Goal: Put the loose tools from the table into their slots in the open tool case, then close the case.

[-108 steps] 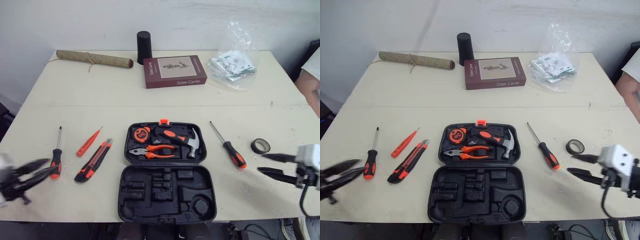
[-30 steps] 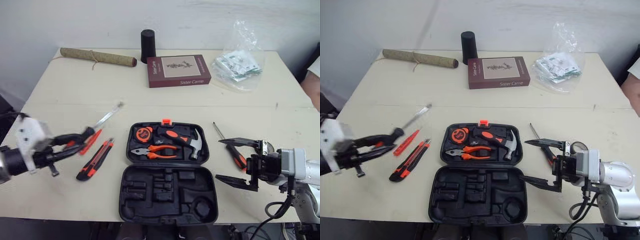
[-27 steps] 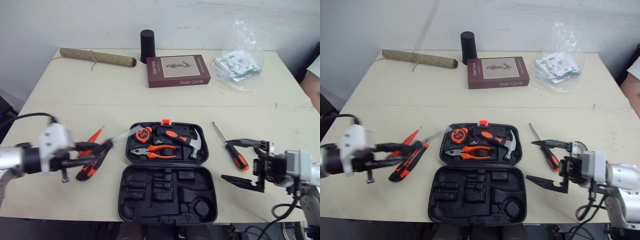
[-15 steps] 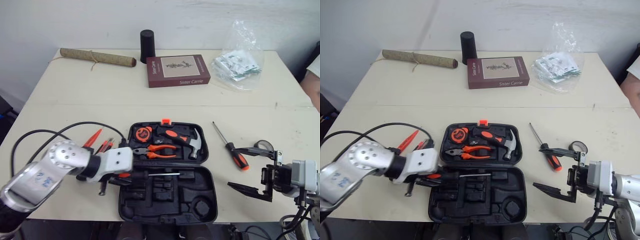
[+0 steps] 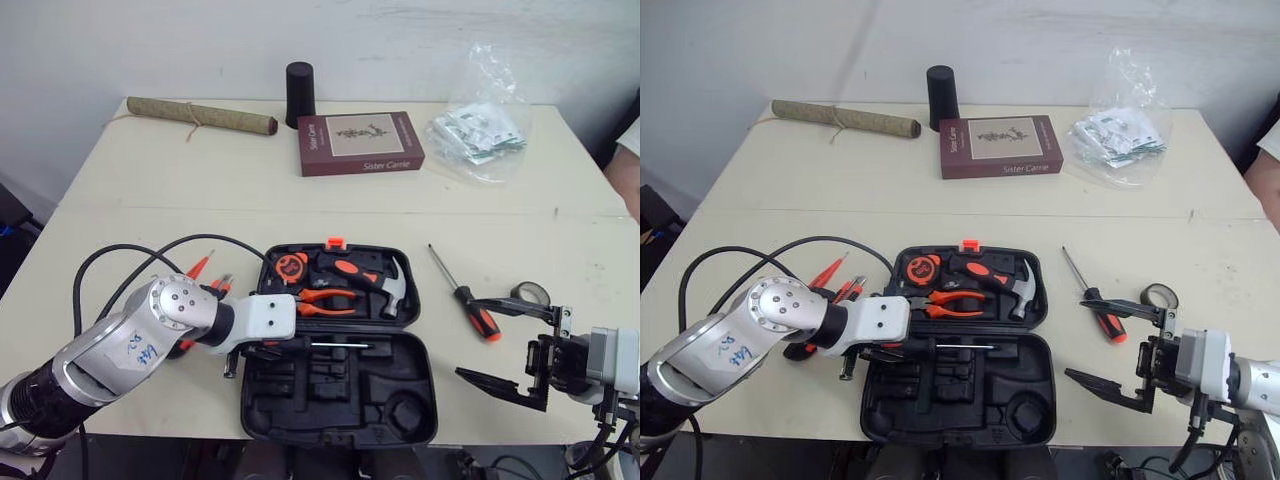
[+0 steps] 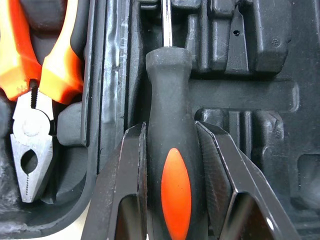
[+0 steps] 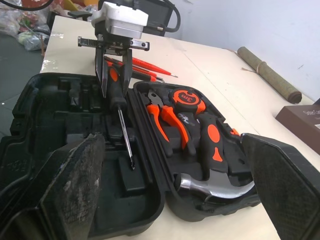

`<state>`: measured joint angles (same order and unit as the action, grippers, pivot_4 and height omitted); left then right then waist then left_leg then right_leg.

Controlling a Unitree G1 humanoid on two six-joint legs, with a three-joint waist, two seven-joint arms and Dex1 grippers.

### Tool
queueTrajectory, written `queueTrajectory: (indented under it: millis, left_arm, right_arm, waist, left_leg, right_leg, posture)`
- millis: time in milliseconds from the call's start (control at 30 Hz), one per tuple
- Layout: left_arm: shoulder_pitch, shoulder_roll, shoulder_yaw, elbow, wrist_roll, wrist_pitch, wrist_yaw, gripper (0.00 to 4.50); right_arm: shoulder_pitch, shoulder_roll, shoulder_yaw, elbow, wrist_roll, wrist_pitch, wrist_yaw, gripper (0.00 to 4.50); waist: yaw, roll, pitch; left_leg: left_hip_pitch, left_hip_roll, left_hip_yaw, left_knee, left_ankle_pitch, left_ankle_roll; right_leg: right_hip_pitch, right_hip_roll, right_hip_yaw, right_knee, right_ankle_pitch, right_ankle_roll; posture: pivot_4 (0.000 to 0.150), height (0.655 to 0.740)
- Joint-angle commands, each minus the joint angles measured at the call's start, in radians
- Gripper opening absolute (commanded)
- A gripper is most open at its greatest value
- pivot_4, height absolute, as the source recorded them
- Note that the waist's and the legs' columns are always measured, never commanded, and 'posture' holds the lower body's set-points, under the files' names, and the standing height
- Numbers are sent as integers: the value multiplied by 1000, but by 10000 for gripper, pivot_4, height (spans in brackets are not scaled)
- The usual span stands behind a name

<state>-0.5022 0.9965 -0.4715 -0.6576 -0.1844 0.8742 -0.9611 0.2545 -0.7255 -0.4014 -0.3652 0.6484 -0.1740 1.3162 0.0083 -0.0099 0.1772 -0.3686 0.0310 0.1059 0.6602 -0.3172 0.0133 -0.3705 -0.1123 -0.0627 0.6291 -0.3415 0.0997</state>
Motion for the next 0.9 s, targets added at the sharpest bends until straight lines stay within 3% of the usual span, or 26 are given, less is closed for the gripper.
queueTrajectory:
  millis: [33, 400, 567, 800, 900]
  left_arm:
    - [18, -26, -56, 35, 60, -9, 22, 7924]
    - [11, -69, -43, 56, 92, -17, 6, 7924]
    - [17, -140, 77, 57, 38, -133, 16, 30253]
    - [200, -94, 360, 76, -131, -341, -119, 30253]
    - [259, -131, 497, 148, -187, -401, -98, 30253]
  right_arm:
    - [3, 1, -15, -37, 14, -5, -16, 45000]
    - [-8, 0, 7, -40, 14, 4, -28, 45000]
    - [-8, 1, 14, -41, 15, 7, -30, 45000]
    - [1, 3, 21, -42, 19, 14, -34, 45000]
    - [2, 6, 28, -41, 18, 19, -36, 45000]
  waist:
    - [6, 2, -1]
    - [17, 5, -3]
    - [15, 1, -1]
    - [-2, 2, -1]
    - [-8, 2, 0]
  left_leg:
    - [0, 0, 0, 0, 0, 0]
    - [4, -1, -2, 3, -2, 3]
    - [3, -1, -4, 4, -2, 4]
    - [-1, 1, -5, 4, -2, 3]
    - [0, 1, -5, 4, -2, 3]
  right_leg:
    - [1, 0, 0, 0, 0, 0]
    - [8, -1, -1, -2, 1, 1]
    - [9, -2, -2, -3, 1, 1]
    - [5, -2, -5, -3, 1, 1]
    - [6, -2, -6, -2, 1, 1]
  posture:
    - [1500, 7400]
    - [1500, 7400]
    - [1500, 7400]
    - [1500, 7400]
    - [1500, 7400]
